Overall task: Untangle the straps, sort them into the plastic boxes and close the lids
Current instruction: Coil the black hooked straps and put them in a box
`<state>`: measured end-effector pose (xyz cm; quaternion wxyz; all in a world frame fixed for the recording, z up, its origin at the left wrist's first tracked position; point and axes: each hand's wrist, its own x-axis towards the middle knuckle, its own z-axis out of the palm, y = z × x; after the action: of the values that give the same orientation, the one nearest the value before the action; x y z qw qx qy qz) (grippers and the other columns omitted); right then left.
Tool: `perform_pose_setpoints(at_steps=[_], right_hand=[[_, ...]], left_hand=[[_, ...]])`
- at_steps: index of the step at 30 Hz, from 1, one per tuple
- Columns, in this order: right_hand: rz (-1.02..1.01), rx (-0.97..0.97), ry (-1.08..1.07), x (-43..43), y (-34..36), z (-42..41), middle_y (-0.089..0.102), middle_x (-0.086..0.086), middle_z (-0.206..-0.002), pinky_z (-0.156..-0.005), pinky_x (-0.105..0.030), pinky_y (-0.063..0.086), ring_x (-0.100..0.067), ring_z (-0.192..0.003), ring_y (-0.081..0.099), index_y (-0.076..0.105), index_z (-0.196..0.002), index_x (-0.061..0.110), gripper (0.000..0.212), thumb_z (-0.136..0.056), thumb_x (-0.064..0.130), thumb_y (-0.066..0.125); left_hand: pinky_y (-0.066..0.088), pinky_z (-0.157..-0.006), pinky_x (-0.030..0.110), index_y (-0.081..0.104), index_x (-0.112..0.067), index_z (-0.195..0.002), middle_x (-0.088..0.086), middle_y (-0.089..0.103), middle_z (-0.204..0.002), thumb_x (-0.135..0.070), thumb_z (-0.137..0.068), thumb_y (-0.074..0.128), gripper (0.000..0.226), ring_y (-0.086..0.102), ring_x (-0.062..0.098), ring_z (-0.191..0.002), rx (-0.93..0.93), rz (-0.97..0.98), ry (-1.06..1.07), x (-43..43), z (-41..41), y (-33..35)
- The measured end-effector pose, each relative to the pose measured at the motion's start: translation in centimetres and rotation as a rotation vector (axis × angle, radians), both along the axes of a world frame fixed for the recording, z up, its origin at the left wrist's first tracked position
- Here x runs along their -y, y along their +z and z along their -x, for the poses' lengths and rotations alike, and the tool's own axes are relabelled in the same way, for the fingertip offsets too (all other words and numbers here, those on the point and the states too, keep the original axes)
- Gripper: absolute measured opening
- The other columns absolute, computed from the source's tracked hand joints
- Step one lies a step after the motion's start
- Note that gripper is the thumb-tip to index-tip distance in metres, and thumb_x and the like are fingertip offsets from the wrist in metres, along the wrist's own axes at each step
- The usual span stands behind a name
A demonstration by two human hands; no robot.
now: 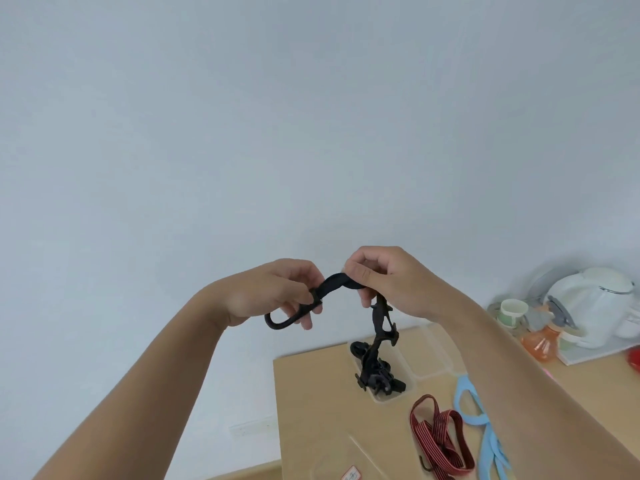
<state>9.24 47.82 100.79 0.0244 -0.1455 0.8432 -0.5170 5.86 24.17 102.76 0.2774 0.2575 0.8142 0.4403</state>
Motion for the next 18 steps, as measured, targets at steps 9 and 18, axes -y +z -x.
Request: perform_pose_setpoints(at_steps=[9,18], right_hand=[[-0.065,0.161,0.291,1.8,2.2,0.4,0.064,-0.001,-0.069,-0.083,-0.041,0.051,-0.019,-0.073,0.061,0.067,-0.087,0.014,0.027,-0.104,0.032,0.055],[0.002,0.125,0.268,3.0,1.7,1.3,0.036,-0.005,-0.065,-0.072,-0.035,0.053,-0.016,-0.055,0.034,0.063,-0.082,0.01,0.035,-0.105,0.034,0.052]], left_hand=[[0.033,-0.063,0.039,0.068,-0.012,-0.085,0.006,0.061,-0.073,-0.028,-0.086,0.053,0.022,0.05,0.022,-0.061,-0.157,0.04,-0.025,0.0,-1.0,2.5],[0.046,-0.075,0.031,0.072,-0.006,-0.107,0.006,0.063,-0.081,-0.033,-0.099,0.054,0.034,0.057,0.022,-0.073,-0.017,0.035,-0.061,2.1,-1.1,1.9]])
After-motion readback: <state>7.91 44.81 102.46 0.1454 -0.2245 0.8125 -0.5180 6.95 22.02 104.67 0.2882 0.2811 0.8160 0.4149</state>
